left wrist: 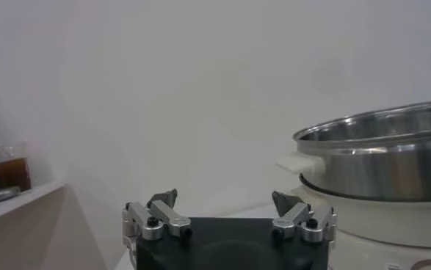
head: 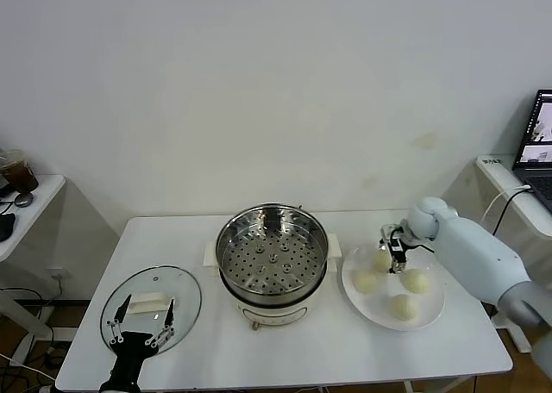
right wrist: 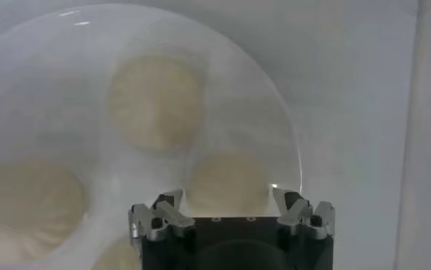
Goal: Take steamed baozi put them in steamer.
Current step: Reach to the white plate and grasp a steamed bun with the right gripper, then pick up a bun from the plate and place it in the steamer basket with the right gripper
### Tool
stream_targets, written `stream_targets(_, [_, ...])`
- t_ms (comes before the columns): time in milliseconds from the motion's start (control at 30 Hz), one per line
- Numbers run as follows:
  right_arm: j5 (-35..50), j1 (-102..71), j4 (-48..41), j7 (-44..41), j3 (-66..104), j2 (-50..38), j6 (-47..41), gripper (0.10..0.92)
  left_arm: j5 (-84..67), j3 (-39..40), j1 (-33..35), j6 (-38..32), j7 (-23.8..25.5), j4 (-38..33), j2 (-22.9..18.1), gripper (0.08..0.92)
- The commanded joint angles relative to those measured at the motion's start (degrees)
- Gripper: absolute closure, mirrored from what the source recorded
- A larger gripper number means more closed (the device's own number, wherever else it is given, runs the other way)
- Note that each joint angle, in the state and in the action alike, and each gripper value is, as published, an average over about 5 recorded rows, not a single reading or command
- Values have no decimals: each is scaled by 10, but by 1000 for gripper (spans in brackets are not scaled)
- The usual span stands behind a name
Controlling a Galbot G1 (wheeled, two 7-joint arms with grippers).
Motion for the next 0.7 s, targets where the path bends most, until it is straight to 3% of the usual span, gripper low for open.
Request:
stream_targets(33, [-6, 4, -13, -1, -6, 11, -1, 364, 0, 0, 0, 0, 0, 0, 0, 177])
stream_targets(400, [34, 22, 34, -7, -21, -20, -3, 502, 1, -2, 1, 0, 0, -2, 0, 177])
stream_targets(700, [158, 181, 153, -38, -119, -101, 12, 508, -2, -2, 1, 1, 0, -7, 2, 177])
